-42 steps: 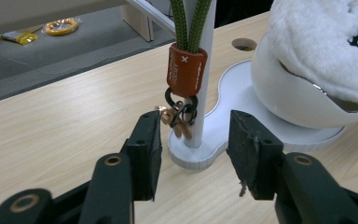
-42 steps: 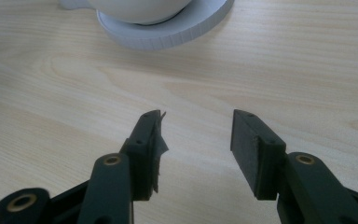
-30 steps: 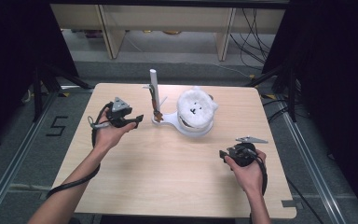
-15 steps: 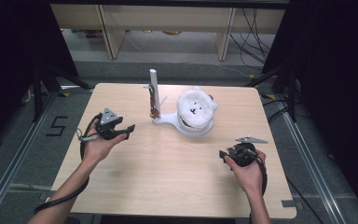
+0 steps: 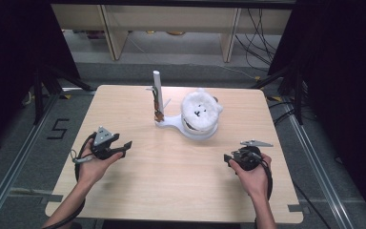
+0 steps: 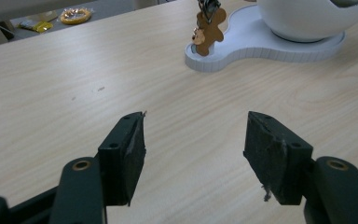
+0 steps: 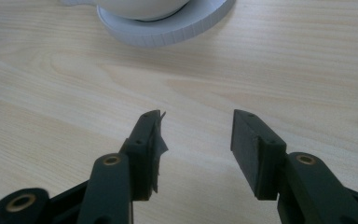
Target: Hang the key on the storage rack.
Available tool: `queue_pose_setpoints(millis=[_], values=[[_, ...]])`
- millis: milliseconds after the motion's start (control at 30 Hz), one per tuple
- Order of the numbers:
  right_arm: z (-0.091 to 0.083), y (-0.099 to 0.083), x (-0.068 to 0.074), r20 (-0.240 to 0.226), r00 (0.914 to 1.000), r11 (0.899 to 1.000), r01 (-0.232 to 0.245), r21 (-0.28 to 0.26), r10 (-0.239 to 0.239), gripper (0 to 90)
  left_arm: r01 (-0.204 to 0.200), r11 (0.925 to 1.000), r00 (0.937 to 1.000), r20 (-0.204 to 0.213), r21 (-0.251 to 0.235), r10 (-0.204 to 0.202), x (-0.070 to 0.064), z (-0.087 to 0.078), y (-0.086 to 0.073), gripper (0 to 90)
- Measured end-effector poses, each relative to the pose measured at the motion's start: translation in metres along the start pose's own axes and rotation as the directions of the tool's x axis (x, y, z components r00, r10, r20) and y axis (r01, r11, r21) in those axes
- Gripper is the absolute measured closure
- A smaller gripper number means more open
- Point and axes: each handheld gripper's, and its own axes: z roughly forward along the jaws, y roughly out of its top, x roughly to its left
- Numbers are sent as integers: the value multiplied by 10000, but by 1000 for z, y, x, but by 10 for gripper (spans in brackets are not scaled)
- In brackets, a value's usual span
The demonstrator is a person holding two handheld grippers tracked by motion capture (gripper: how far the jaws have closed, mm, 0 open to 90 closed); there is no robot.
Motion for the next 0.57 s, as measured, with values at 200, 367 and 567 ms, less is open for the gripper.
queue_pose_setpoints(millis=[200,367,567], values=[[2,-1,0,57,10000,10000,65,13,-65,538,142,9998,9999,-44,-116,-143,-4,-3,-21,376],[3,-2,0,48,10000,10000,77,26,-78,538,351,9988,9994,29,-343,-350,-6,-4,-36,374],[3,-2,1,-147,9999,9999,75,-89,-76,531,395,9980,9992,119,-494,-390,-10,-2,-44,337]])
